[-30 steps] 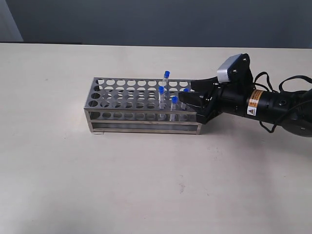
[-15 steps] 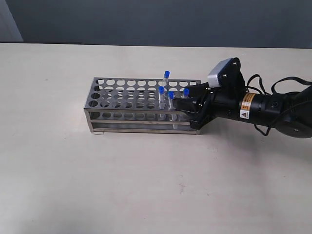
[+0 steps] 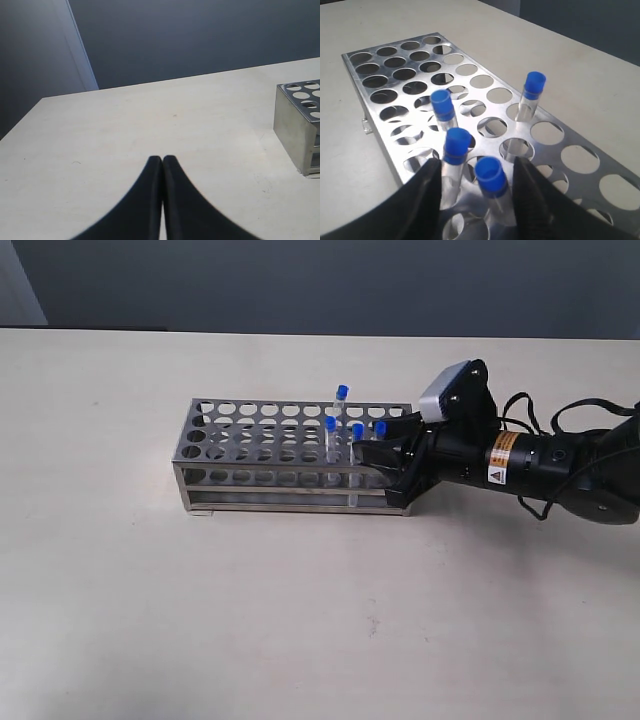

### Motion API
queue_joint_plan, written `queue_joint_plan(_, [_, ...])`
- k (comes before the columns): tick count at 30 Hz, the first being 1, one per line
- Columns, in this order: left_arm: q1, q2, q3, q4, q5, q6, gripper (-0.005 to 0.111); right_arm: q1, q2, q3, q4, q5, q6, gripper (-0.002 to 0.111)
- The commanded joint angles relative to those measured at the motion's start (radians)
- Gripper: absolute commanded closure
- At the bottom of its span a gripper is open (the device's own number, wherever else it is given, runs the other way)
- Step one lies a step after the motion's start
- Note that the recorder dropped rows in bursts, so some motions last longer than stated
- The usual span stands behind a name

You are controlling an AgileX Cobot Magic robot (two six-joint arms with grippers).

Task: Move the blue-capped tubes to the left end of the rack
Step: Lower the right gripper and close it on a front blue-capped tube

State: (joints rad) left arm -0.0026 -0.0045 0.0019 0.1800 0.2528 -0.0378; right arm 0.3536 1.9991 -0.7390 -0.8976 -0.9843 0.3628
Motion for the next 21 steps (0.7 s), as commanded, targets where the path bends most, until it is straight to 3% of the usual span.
queue_joint_plan(1, [-0.007, 0.004, -0.002, -0.002, -0.013, -0.003, 0.106, -0.004, 0.0, -0.005, 0.034, 0.011, 0.003, 0.094])
queue_joint_plan(16, [-0.007, 0.004, -0.002, -0.002, -0.013, -0.003, 0.106, -0.004, -0.037, -0.005, -0.044, 0.071, 0.023, 0.094])
queue_joint_plan(18, [-0.007, 0.004, -0.002, -0.002, -0.013, -0.003, 0.106, -0.004, -0.049, -0.005, -0.054, 0.099, 0.034, 0.08])
queue_joint_plan(19, [-0.007, 0.004, -0.002, -0.002, -0.013, -0.003, 0.106, -0.004, -0.049, -0.005, -0.054, 0.099, 0.034, 0.065])
queue_joint_plan(21, [-0.007, 0.004, -0.002, -0.002, -0.013, -0.003, 0.106, -0.004, -0.049, -0.005, -0.054, 0.104, 0.034, 0.056])
